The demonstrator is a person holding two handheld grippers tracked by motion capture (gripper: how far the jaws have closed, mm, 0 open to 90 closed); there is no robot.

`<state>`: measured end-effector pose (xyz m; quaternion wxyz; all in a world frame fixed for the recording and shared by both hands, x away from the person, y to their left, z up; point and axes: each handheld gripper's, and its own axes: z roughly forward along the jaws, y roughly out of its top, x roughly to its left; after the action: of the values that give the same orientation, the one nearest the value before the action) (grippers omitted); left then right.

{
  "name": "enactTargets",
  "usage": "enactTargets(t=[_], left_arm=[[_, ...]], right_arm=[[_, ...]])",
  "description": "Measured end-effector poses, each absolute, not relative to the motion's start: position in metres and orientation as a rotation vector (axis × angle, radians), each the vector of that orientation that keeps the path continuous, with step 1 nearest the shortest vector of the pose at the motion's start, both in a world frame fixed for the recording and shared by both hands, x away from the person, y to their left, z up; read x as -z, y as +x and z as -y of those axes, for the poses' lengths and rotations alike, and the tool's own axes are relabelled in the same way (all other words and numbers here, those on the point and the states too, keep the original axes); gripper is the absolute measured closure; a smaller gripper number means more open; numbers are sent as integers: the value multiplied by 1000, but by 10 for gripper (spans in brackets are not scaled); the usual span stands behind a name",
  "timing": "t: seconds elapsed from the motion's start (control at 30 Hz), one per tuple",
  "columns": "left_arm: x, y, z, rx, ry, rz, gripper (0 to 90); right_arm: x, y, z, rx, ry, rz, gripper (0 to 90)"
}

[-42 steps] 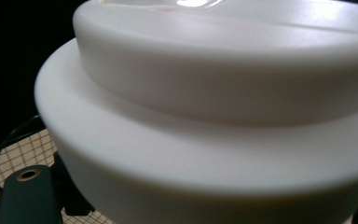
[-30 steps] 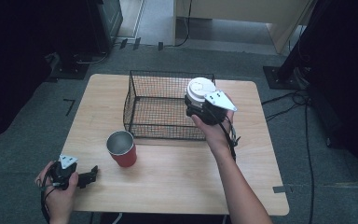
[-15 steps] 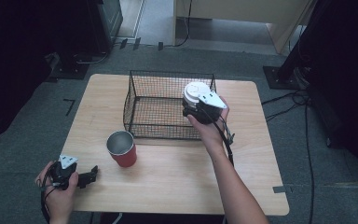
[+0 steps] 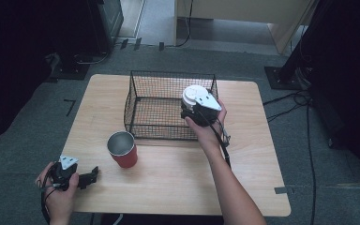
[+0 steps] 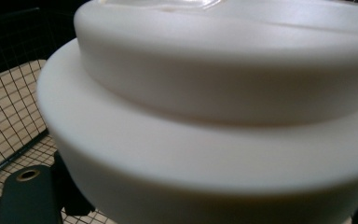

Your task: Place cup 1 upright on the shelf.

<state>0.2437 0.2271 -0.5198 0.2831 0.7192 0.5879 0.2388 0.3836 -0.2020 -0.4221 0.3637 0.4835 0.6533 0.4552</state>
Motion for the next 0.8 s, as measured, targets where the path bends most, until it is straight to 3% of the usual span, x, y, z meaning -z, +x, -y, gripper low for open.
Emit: enactTargets(t=[0.8], left_arm=[[520,244,-227,-639,1925,-1574,1]], right_arm=[[443,374,187,-1122,1376,-1621,165]])
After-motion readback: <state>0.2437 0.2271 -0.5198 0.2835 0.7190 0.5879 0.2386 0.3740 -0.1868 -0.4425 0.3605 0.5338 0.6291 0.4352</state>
